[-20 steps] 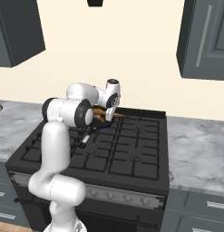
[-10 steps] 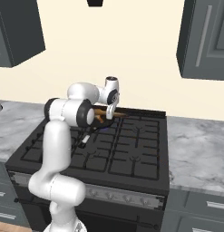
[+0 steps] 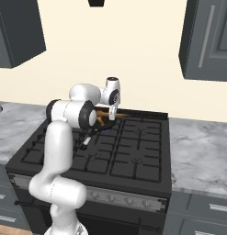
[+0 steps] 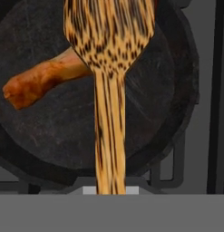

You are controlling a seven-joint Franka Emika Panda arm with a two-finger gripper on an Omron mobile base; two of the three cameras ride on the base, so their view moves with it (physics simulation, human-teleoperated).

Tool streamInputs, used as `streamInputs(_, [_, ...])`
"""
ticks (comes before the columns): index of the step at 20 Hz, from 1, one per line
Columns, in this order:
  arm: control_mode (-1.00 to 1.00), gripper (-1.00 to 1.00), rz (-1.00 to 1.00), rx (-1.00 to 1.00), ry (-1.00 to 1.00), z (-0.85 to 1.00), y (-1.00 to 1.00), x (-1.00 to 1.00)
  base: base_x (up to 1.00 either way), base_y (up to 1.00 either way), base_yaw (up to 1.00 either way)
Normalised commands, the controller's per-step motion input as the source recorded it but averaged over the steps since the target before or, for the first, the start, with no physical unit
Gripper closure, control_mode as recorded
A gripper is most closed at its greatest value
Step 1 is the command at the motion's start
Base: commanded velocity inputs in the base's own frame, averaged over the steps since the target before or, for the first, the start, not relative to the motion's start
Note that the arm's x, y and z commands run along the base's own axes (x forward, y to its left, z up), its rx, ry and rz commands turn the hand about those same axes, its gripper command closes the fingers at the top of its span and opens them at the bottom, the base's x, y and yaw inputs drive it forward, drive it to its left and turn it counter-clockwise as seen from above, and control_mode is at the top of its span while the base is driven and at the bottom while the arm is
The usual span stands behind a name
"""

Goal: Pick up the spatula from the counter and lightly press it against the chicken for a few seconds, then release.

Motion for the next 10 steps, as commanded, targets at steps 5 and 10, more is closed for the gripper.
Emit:
streamInputs(5, [-1.00, 1.00, 0.06, -0.04, 0.00, -0.13, 0.00, 0.00, 0.00, 0.00, 0.00])
streamInputs(10, [-1.00, 1.00, 0.06, -0.04, 0.00, -0.11, 0.00, 0.00, 0.00, 0.00, 0.00])
